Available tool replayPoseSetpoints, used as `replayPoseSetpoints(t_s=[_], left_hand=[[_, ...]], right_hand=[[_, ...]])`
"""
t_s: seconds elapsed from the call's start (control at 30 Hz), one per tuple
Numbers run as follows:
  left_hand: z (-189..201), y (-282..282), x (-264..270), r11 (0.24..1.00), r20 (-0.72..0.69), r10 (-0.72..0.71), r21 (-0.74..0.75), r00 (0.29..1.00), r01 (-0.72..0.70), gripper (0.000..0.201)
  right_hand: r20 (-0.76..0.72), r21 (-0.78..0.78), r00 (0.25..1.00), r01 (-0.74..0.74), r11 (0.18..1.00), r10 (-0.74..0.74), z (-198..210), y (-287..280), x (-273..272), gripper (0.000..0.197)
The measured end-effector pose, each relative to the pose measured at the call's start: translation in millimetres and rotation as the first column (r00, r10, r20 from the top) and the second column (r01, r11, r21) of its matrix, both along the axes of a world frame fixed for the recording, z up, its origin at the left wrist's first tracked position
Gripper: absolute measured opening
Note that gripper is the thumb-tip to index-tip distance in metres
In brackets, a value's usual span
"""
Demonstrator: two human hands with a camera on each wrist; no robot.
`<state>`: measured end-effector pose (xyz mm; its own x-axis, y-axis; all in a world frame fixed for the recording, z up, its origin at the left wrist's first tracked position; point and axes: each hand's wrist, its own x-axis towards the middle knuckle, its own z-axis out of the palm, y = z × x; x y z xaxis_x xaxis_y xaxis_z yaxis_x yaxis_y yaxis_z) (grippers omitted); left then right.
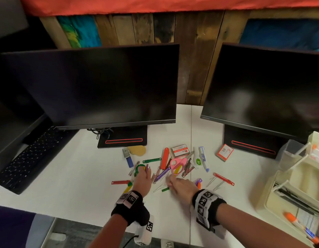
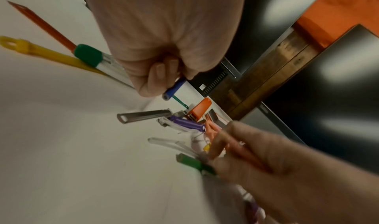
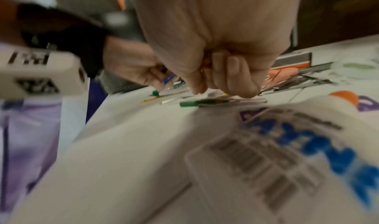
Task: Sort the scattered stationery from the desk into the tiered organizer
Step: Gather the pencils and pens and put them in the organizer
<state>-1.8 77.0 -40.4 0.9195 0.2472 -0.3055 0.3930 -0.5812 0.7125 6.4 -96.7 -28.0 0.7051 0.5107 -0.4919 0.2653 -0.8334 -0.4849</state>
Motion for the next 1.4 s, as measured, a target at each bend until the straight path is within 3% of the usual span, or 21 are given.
replayPoseSetpoints(t_s=[0.1, 0.2, 0.33, 0.43, 0.6, 0.73, 0.87, 1.03, 1.13, 1.23, 1.33, 1.4], left_hand=[[0.5, 3.0, 5.4, 0.997, -0.047, 0.081, 0.007, 0.996, -0.081, 0.015], [4.7, -3.4, 10.8, 0.999, -0.087, -0.016, 0.049, 0.996, 0.020, 0.025], [10.8, -18.0, 15.1, 0.991, -0.044, -0.135, 0.018, 0.990, 0.136, 0.009], [13.2, -27.3, 24.5, 0.980, -0.072, -0.187, 0.049, 0.980, 0.191, 0.019], [16.0, -31.2, 36.3, 0.976, -0.113, -0.216, 0.011, 0.970, 0.219, 0.033], [19.9, -42.1, 40.2, 0.957, -0.144, -0.272, 0.061, 0.952, 0.283, 0.028], [20.3, -60.2, 41.5, 0.902, -0.207, -0.343, 0.200, 0.916, 0.383, 0.047], [15.8, -69.2, 37.8, 0.813, -0.265, -0.448, 0.278, 0.854, 0.512, 0.039], [12.1, -71.7, 33.5, 0.803, -0.265, -0.501, 0.214, 0.824, 0.556, 0.036], [9.7, -67.6, 31.2, 0.854, -0.223, -0.447, 0.181, 0.866, 0.488, 0.040], [7.9, -59.6, 34.9, 0.880, -0.200, -0.329, 0.290, 0.923, 0.377, 0.042], [8.9, -55.9, 39.0, 0.854, -0.213, -0.309, 0.366, 0.927, 0.369, 0.042]], right_hand=[[0.064, -0.101, 0.994, -0.087, 0.991, 0.094, -2.4, 4.5, -3.1, 0.020], [0.096, -0.188, 0.986, -0.114, 0.976, 0.134, -2.9, 7.4, -2.0, 0.029], [0.115, -0.229, 0.984, -0.111, 0.967, 0.140, -2.7, 7.2, -0.2, 0.026], [0.065, -0.193, 0.996, -0.046, 0.980, 0.060, -2.4, -1.0, 2.4, 0.027], [-0.077, -0.007, 0.974, 0.215, 0.977, -0.215, 4.8, -26.5, 5.5, 0.031], [-0.210, 0.178, 0.907, 0.401, 0.898, -0.364, 9.6, -43.2, 4.3, 0.020], [-0.349, 0.274, 0.802, 0.582, 0.766, -0.485, 7.0, -51.7, -0.9, 0.018], [-0.429, 0.323, 0.727, 0.678, 0.660, -0.536, 13.1, -57.7, -8.5, 0.013], [-0.468, 0.326, 0.684, 0.722, 0.611, -0.559, 13.1, -61.8, -8.1, 0.010], [-0.510, 0.329, 0.648, 0.755, 0.568, -0.566, 10.5, -63.6, -5.8, 0.014], [-0.511, 0.330, 0.629, 0.773, 0.542, -0.586, 11.0, -61.6, -5.9, 0.013], [-0.529, 0.326, 0.607, 0.790, 0.519, -0.593, 11.9, -58.4, -7.3, 0.012]])
